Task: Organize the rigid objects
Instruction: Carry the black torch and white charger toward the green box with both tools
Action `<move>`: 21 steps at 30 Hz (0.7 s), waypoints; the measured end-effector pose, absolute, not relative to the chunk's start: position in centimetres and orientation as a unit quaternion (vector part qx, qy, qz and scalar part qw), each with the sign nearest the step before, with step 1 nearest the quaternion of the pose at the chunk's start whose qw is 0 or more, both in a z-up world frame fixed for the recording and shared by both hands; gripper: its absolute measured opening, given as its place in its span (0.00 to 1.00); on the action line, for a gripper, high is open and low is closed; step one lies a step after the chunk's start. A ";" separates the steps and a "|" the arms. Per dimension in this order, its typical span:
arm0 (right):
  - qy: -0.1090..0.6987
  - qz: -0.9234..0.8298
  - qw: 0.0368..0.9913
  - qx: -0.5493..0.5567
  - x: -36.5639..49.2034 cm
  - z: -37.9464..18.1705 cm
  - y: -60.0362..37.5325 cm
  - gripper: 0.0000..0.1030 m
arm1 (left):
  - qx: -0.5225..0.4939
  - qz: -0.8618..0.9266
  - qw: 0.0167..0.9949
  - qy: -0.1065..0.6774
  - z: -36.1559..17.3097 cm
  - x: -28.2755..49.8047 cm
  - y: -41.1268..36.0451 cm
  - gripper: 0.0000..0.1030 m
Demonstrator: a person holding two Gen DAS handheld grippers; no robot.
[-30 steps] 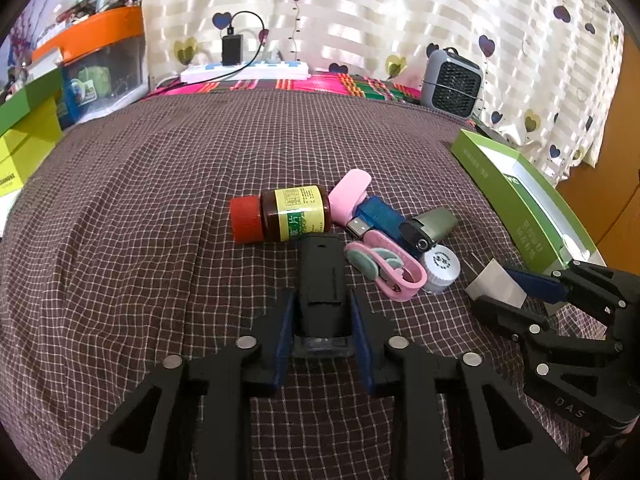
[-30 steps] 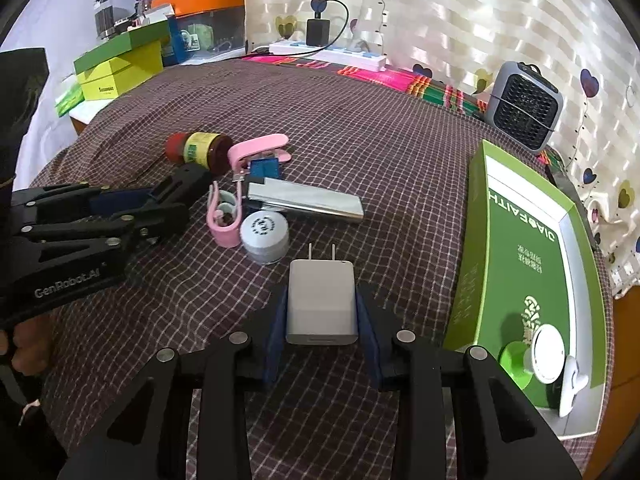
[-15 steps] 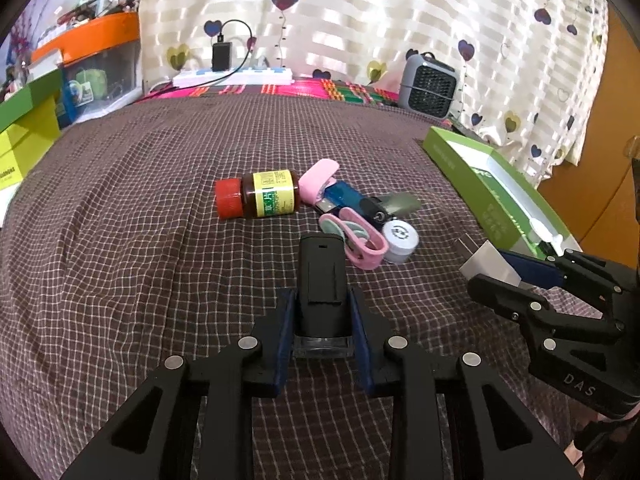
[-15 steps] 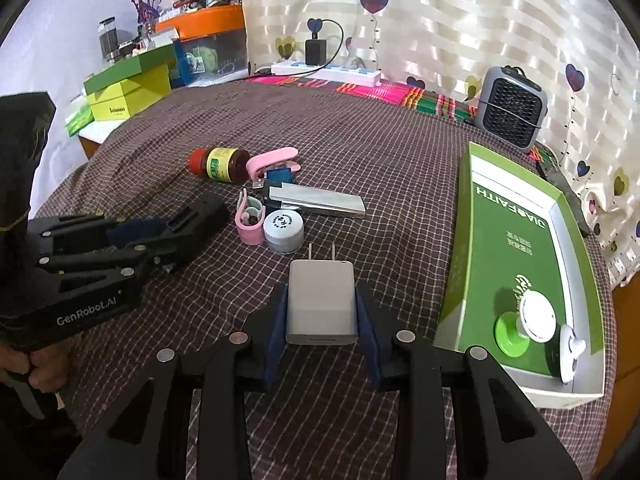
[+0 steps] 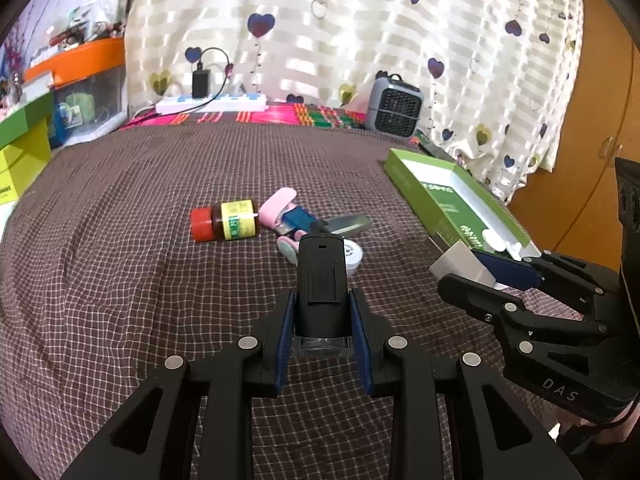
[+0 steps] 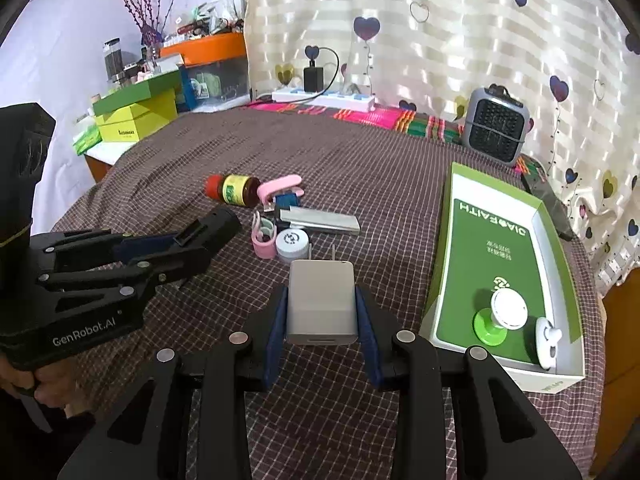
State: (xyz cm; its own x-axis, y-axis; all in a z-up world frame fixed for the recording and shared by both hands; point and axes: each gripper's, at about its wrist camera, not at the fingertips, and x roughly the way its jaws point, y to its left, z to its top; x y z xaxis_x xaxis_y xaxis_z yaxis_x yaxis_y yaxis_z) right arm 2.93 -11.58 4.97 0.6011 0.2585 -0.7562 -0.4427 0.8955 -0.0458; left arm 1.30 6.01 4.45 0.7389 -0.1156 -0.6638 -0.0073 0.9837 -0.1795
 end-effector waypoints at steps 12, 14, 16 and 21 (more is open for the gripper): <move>0.387 0.201 0.893 -0.113 2.2 5.9 -11.8 0.34 | -0.081 -0.039 0.931 0.354 5.1 1.1 5.3 0.25; 0.385 0.200 0.894 -0.112 2.1 6.0 -11.8 0.34 | -0.080 -0.040 0.931 0.354 5.2 1.1 5.1 0.25; 0.385 0.200 0.894 -0.111 2.1 6.0 -11.9 0.34 | -0.079 -0.042 0.931 0.354 5.2 1.2 5.0 0.25; 0.384 0.200 0.895 -0.109 2.1 6.1 -12.1 0.34 | -0.076 -0.046 0.930 0.356 5.1 1.3 4.5 0.25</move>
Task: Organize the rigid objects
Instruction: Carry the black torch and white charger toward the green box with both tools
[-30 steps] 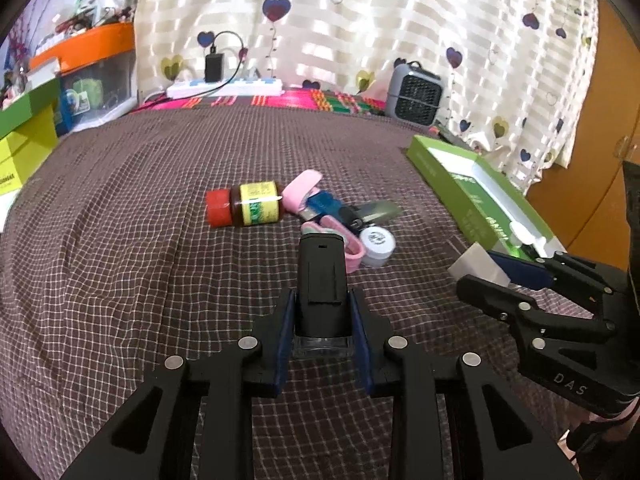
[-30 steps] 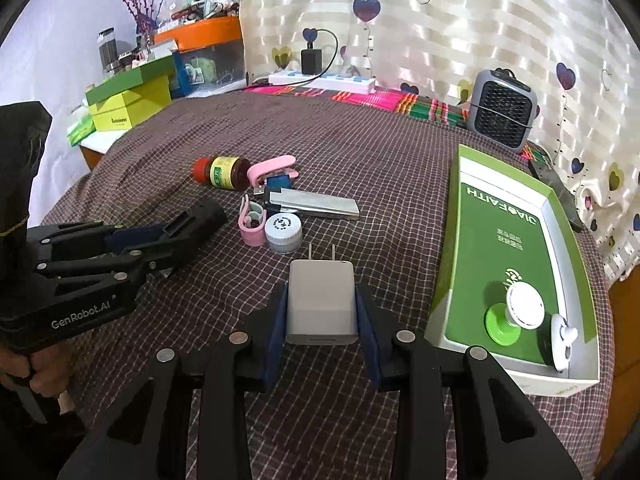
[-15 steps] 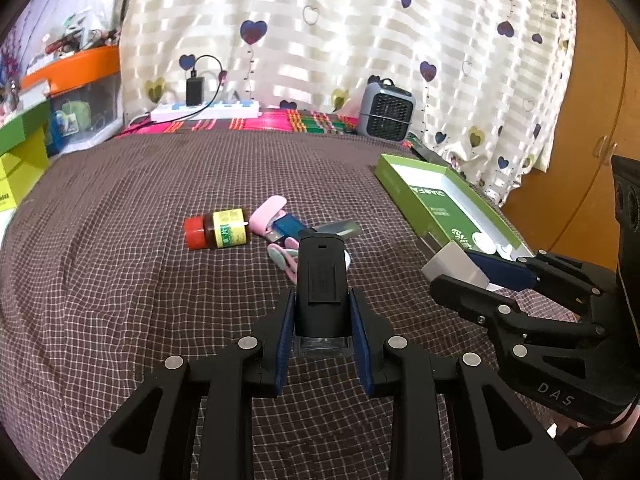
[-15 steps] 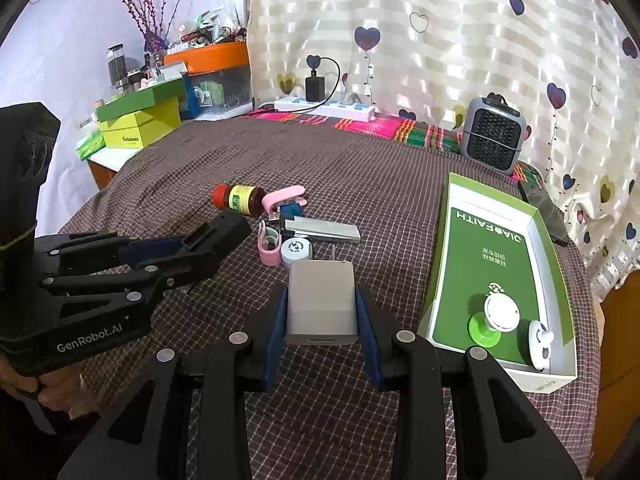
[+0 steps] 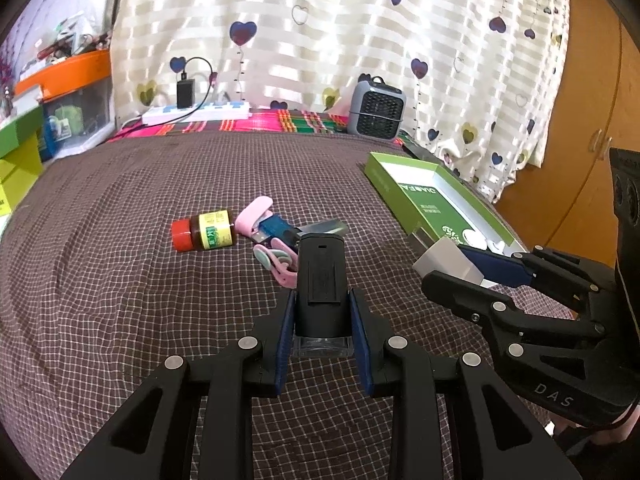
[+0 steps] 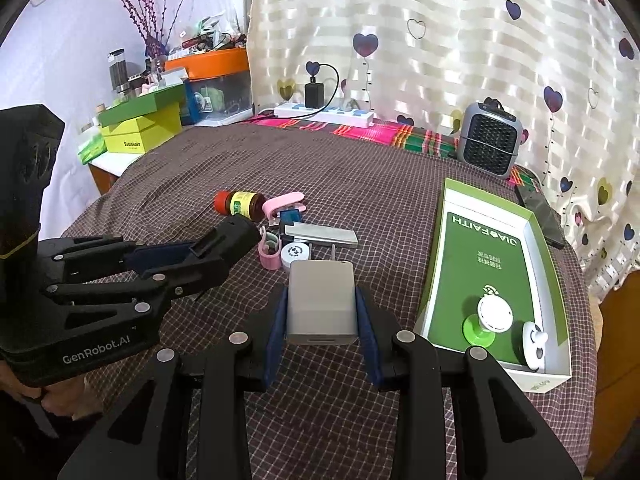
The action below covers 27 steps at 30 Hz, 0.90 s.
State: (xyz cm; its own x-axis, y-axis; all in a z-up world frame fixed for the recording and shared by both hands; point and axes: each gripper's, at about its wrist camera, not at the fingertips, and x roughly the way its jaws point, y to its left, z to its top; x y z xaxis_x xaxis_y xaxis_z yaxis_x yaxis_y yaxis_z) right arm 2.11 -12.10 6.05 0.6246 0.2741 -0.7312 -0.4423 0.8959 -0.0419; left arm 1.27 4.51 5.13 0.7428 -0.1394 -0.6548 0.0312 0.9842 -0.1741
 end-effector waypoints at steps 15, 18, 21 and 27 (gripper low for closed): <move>0.375 0.190 0.902 -0.099 2.1 6.4 -13.3 0.34 | -0.066 -0.060 0.930 0.357 5.3 2.1 2.9 0.25; 0.374 0.186 0.903 -0.095 2.2 6.5 -13.8 0.34 | -0.062 -0.065 0.930 0.357 5.4 2.4 2.3 0.25; 0.374 0.182 0.905 -0.091 2.3 6.5 -14.2 0.34 | -0.057 -0.070 0.930 0.357 5.5 2.6 1.8 0.25; 0.373 0.177 0.907 -0.086 2.4 6.5 -14.9 0.34 | -0.053 -0.078 0.929 0.357 5.7 3.1 0.9 0.25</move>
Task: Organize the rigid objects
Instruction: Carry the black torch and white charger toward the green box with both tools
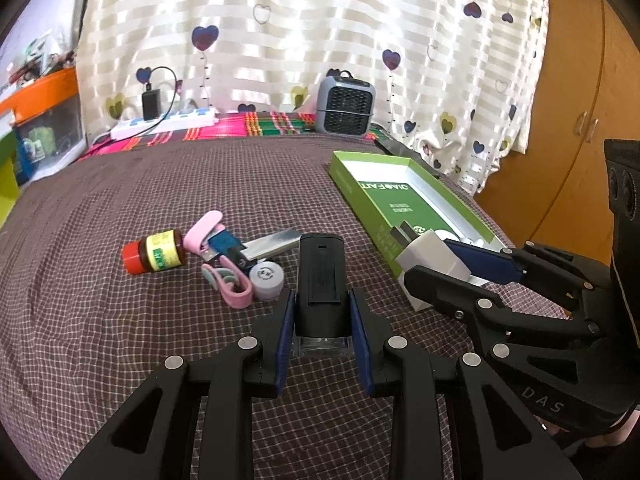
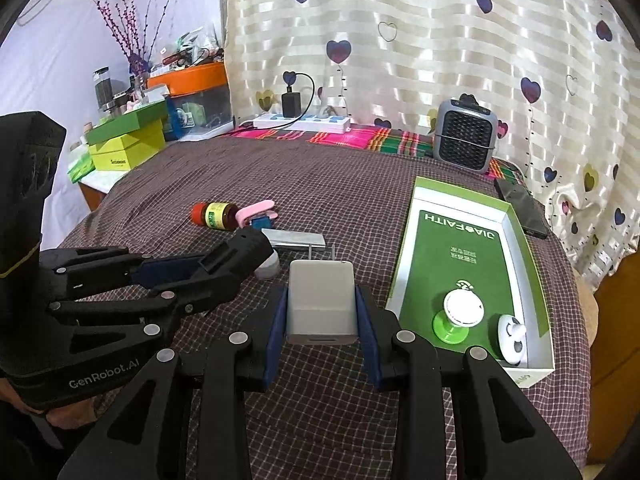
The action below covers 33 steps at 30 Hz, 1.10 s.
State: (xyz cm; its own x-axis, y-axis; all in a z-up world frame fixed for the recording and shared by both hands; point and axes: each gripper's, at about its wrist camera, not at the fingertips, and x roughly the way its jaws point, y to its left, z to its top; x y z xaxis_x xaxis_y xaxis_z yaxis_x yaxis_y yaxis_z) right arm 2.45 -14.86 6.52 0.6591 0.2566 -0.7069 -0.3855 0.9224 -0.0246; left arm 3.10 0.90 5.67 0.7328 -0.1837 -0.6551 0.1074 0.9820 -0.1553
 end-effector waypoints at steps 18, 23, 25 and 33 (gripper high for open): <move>0.372 0.153 0.913 -0.070 3.1 6.4 -17.5 0.34 | -0.046 -0.101 0.923 0.368 5.3 4.8 -1.9 0.25; 0.372 0.147 0.914 -0.066 3.3 6.4 -18.2 0.34 | -0.044 -0.105 0.922 0.370 5.2 5.2 -2.5 0.25; 0.372 0.144 0.915 -0.065 3.4 6.4 -18.5 0.34 | -0.042 -0.107 0.922 0.370 5.3 5.4 -2.9 0.25; 0.371 0.130 0.918 -0.061 3.7 6.5 -19.8 0.34 | -0.036 -0.122 0.920 0.370 5.3 6.5 -4.3 0.25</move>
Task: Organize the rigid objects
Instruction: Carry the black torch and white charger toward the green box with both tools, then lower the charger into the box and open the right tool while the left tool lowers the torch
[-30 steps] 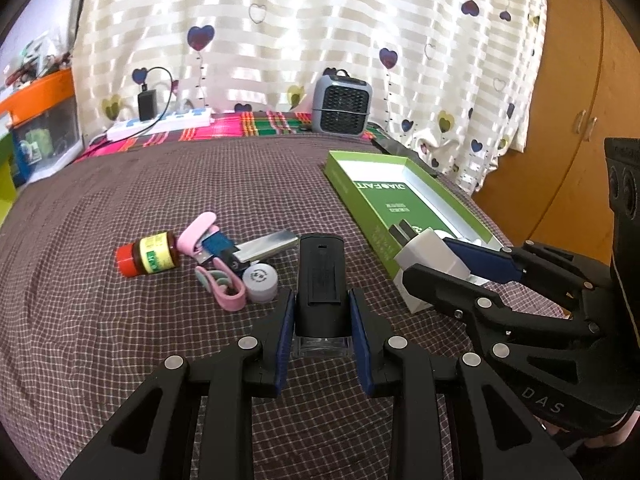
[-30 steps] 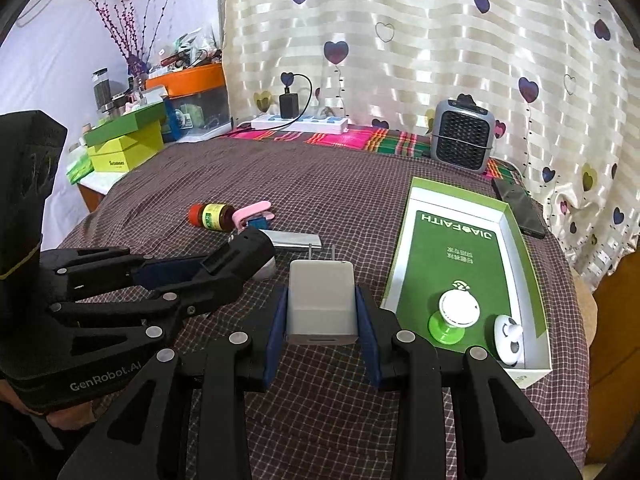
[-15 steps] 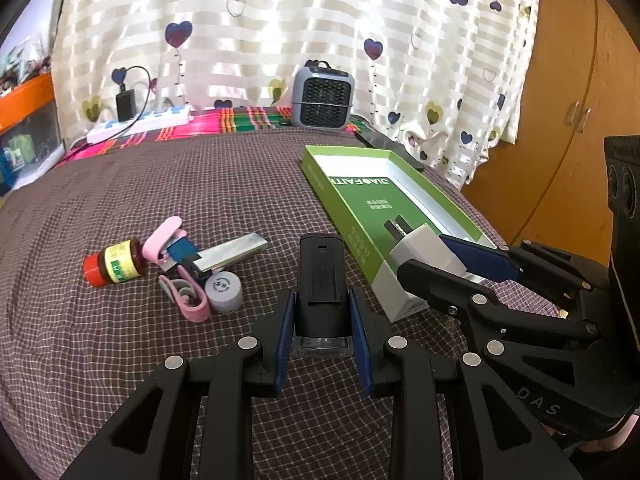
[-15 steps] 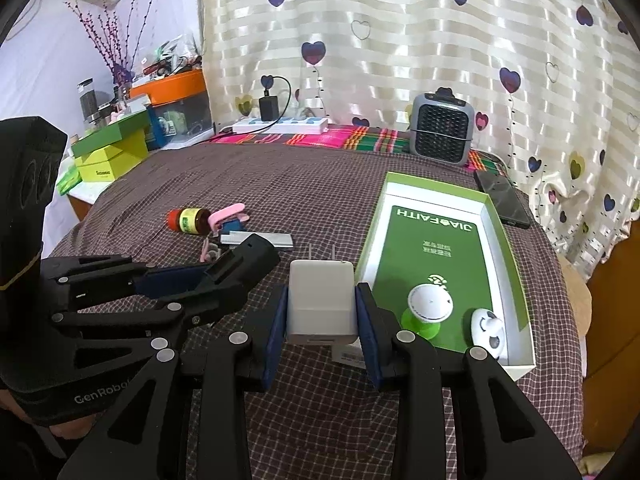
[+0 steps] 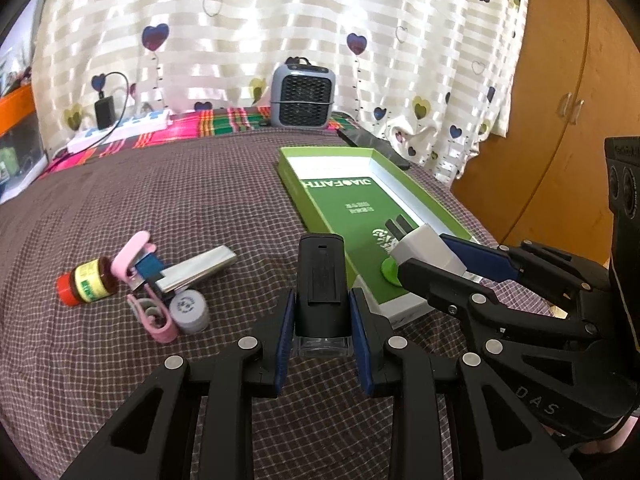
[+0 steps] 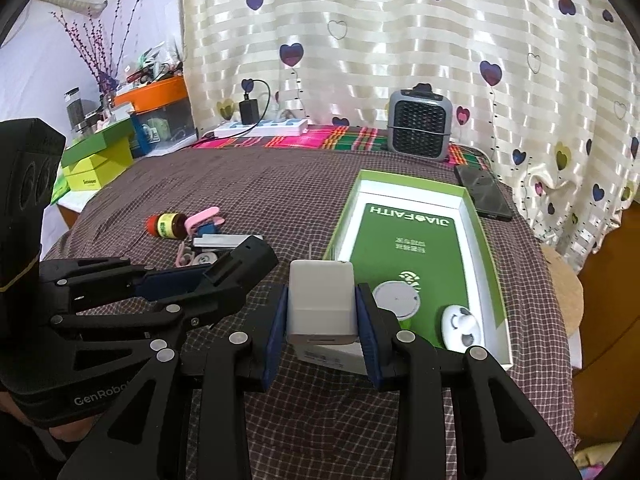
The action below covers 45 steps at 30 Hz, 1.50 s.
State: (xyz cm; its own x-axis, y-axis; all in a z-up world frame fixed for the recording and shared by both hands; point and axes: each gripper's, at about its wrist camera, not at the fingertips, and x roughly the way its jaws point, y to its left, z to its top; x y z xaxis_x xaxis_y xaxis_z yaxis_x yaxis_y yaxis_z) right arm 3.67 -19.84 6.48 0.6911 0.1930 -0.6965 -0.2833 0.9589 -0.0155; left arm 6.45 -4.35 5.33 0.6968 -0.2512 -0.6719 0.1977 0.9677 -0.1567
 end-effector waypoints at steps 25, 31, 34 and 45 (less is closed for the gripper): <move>0.390 0.062 0.918 -0.029 6.4 5.0 -25.9 0.34 | -0.032 -0.161 0.908 0.385 4.2 11.2 -9.5 0.25; 0.397 0.054 0.916 -0.026 6.9 4.4 -26.6 0.34 | -0.032 -0.162 0.906 0.390 3.6 11.9 -10.0 0.25; 0.396 0.053 0.916 -0.026 7.2 4.3 -26.8 0.34 | -0.035 -0.159 0.906 0.391 3.5 12.2 -9.9 0.25; 0.409 0.048 0.911 -0.021 8.8 3.6 -27.4 0.34 | -0.044 -0.164 0.906 0.389 3.4 13.7 -10.3 0.25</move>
